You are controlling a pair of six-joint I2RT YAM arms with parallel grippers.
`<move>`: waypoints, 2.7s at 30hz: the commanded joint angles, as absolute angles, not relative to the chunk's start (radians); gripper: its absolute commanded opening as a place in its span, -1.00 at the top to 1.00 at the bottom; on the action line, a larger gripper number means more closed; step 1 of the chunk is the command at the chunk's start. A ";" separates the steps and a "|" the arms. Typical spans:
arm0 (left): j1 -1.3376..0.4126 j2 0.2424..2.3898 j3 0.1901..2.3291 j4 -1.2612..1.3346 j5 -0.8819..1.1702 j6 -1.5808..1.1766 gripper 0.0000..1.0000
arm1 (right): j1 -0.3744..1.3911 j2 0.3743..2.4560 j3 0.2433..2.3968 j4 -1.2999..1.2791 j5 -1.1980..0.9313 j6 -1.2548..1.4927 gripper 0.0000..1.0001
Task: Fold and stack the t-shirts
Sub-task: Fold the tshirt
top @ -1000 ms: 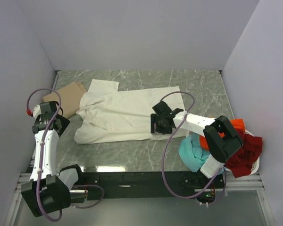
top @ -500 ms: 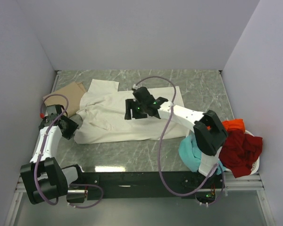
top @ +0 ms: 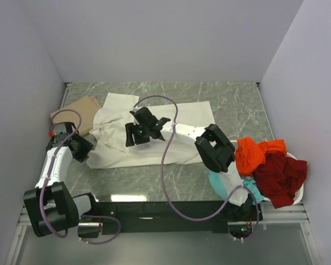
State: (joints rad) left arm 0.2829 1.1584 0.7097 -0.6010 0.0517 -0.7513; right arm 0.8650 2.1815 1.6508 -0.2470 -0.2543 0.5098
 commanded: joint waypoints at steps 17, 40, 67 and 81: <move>0.284 1.269 0.811 -0.514 0.140 -0.595 -0.03 | 0.776 2.115 1.324 -0.261 -0.026 0.591 -0.29; 0.201 1.201 0.606 -0.394 0.266 -0.725 -0.02 | 0.842 1.783 1.181 -0.304 0.034 0.498 -0.39; -0.043 0.942 0.466 -0.505 -0.060 -0.996 0.32 | 0.825 1.985 1.252 -0.331 0.063 0.600 -0.18; -0.242 1.045 0.391 -0.460 0.003 -1.048 0.47 | 0.813 1.991 1.285 -0.333 0.021 0.594 -0.18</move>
